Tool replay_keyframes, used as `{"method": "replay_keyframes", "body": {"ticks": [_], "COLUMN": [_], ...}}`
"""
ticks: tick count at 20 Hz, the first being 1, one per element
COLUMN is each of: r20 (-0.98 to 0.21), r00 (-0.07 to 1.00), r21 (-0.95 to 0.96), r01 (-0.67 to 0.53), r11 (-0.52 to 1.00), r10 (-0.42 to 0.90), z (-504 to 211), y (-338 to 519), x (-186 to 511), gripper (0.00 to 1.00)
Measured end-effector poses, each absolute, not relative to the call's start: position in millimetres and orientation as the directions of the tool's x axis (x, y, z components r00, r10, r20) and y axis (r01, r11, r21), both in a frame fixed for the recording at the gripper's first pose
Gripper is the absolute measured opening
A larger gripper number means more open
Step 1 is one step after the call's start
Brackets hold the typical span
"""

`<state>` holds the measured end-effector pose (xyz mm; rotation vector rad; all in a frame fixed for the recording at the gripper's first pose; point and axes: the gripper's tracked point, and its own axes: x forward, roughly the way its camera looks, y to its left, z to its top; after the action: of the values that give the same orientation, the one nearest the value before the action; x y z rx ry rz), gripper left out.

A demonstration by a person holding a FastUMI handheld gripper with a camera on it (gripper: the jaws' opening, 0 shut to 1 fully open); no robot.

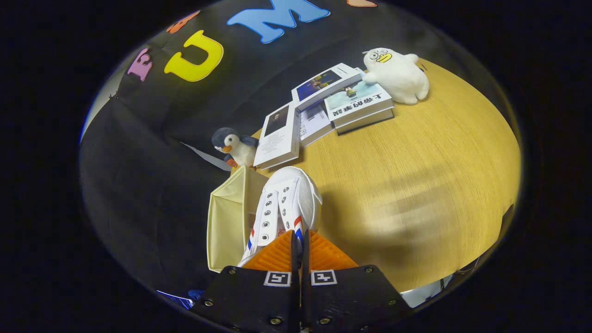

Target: Open the storage box then place both shoes into the box .Put the left shoe in first, then the right shoe, with the right side of both shoes facing outward in a uniform manner.

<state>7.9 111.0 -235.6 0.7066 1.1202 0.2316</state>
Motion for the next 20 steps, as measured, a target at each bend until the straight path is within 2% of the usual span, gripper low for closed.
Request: {"method": "replay_keyframes", "body": {"ticks": [7,13,20], "r20": [-0.678,-0.675,-0.755], "r00": [0.458,0.448,0.461], "r21": [0.672,0.67,0.541], "r01": [0.067,0.04,0.034], "r11": [0.738,0.741,0.841], "r10": [0.576,0.586,0.467], "z": [-198.7,-203.4,-248.8], "y": [171.9,222.0,244.9], "x": [27.7,36.1,40.8], "gripper": [0.02,0.02,0.02]}}
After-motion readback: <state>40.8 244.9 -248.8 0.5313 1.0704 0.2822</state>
